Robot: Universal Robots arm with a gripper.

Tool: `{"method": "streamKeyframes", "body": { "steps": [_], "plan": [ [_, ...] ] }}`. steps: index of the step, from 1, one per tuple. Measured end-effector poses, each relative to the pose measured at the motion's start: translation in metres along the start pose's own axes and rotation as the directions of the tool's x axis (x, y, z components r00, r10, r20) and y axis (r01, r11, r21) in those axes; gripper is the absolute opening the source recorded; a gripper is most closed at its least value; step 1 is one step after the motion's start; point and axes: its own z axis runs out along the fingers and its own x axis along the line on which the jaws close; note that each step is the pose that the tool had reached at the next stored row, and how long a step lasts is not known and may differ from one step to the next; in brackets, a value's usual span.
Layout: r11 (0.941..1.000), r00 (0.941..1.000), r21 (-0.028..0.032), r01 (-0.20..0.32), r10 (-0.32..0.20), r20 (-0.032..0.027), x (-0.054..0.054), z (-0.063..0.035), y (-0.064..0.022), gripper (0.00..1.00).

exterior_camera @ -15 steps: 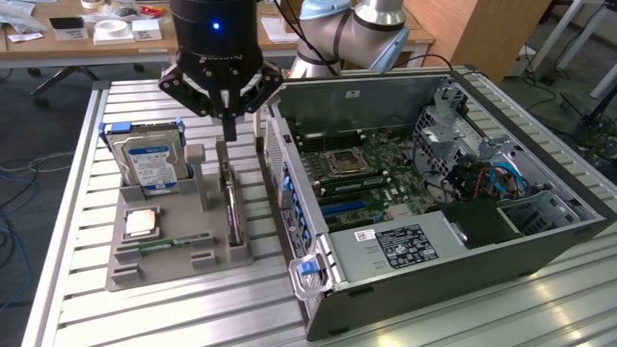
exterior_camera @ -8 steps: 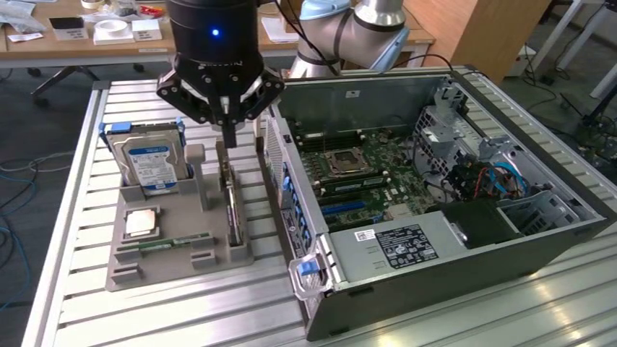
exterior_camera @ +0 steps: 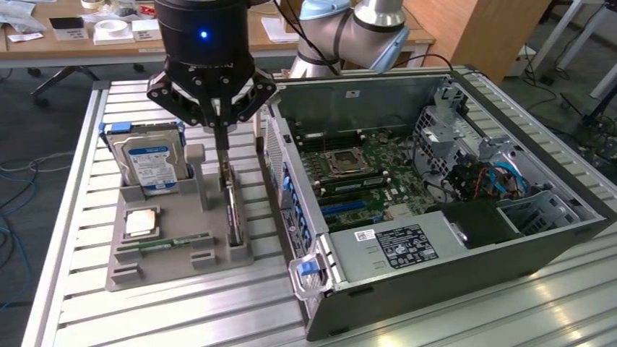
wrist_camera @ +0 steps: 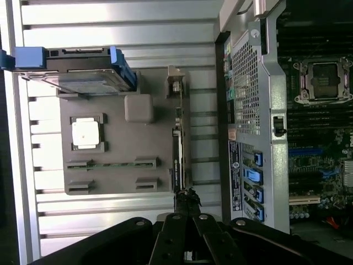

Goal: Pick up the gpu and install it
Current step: 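Reach for the gpu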

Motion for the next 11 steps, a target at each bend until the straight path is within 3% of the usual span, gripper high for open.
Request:
{"method": "streamKeyframes", "body": {
  "steps": [11],
  "plan": [
    [1.0, 1.0, 0.0002, 0.0, 0.0, -0.0001, 0.0005, 0.001, -0.0001, 0.11]
  ]
}}
